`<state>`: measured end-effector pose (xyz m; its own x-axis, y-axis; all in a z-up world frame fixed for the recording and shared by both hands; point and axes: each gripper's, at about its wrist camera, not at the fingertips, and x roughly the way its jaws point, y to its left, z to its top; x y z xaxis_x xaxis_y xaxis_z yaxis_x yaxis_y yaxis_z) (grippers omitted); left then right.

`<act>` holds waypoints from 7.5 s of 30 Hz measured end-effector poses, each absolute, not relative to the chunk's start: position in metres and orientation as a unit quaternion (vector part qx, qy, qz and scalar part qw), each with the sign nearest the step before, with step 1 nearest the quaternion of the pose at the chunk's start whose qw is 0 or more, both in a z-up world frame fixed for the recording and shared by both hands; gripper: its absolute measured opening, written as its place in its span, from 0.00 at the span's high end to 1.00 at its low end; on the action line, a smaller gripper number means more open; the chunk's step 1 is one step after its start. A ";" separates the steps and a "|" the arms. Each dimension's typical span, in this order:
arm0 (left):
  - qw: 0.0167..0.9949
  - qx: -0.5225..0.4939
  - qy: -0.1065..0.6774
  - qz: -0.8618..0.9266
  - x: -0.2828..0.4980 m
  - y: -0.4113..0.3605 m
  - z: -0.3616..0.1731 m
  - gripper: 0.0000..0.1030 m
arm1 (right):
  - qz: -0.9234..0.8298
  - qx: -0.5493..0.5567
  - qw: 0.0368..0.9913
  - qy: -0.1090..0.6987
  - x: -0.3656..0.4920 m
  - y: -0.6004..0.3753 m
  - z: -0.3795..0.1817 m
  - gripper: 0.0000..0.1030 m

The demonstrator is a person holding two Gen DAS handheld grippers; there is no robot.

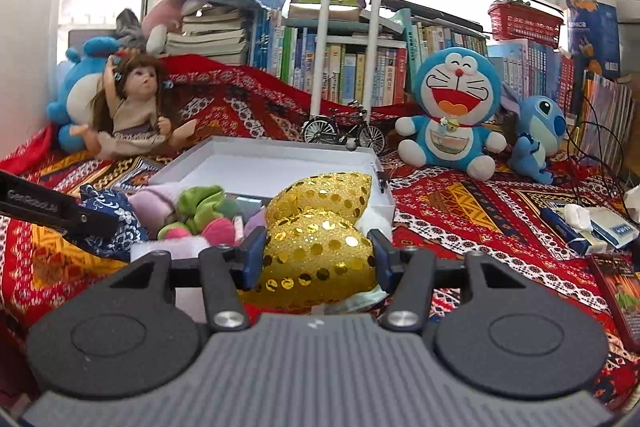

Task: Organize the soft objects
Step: 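Grasp the blue floral pouch with the left tool while the right tool grasps the gold sequin bow, then carry the pouch and bow into the white box and open both tools, then move both open tools back over the pile of soft items, then grasp the white foam cube with the left tool while the right tool grasps the small beige block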

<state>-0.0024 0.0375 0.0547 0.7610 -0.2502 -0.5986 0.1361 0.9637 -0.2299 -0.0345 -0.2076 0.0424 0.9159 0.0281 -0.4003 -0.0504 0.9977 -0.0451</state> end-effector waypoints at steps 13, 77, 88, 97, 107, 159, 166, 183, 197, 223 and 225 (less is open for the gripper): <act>0.946 -0.086 0.284 -0.126 0.033 0.032 0.090 0.71 | 0.031 0.017 0.978 0.203 -0.001 -0.226 0.061 0.44; 0.898 -0.052 0.390 -0.197 0.213 -0.054 0.035 0.34 | 0.055 0.111 0.920 0.373 0.189 -0.262 0.016 0.19; 0.917 -0.043 0.337 -0.209 0.162 -0.043 0.064 0.15 | 0.069 0.089 0.942 0.317 0.144 -0.259 0.044 0.11; 0.928 -0.044 0.299 -0.217 0.109 -0.026 0.071 0.10 | 0.076 0.070 0.958 0.269 0.087 -0.258 0.047 0.06; 0.939 -0.026 0.265 -0.215 0.052 -0.017 0.068 0.07 | 0.070 0.039 0.968 0.239 0.040 -0.253 0.044 0.02; 0.933 -0.033 0.305 -0.188 -0.013 -0.005 0.018 0.06 | 0.093 -0.025 0.956 0.278 -0.037 -0.219 -0.011 0.28; 0.932 -0.018 0.304 -0.195 -0.008 -0.012 0.016 0.11 | 0.092 -0.028 0.955 0.281 -0.038 -0.218 -0.012 0.35; 0.925 -0.025 0.322 -0.199 -0.005 -0.015 0.008 0.29 | 0.083 -0.020 0.955 0.282 -0.037 -0.219 -0.013 0.50; 0.929 -0.024 0.316 -0.192 -0.009 -0.016 0.012 0.44 | 0.086 -0.011 0.955 0.283 -0.038 -0.216 -0.010 0.71; 0.954 -0.042 0.255 -0.153 0.022 0.009 0.064 0.46 | 0.091 0.038 0.971 0.219 -0.032 -0.227 0.032 0.73; 0.955 -0.046 0.252 -0.150 0.030 0.012 0.069 0.46 | 0.092 0.035 0.973 0.211 -0.029 -0.227 0.038 0.73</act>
<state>0.0299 0.0119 0.0690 0.8282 -0.3102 -0.4668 0.2635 0.9506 -0.1642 -0.0286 -0.2274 0.0376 0.8944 0.1935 -0.4032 -0.1644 0.9807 0.1060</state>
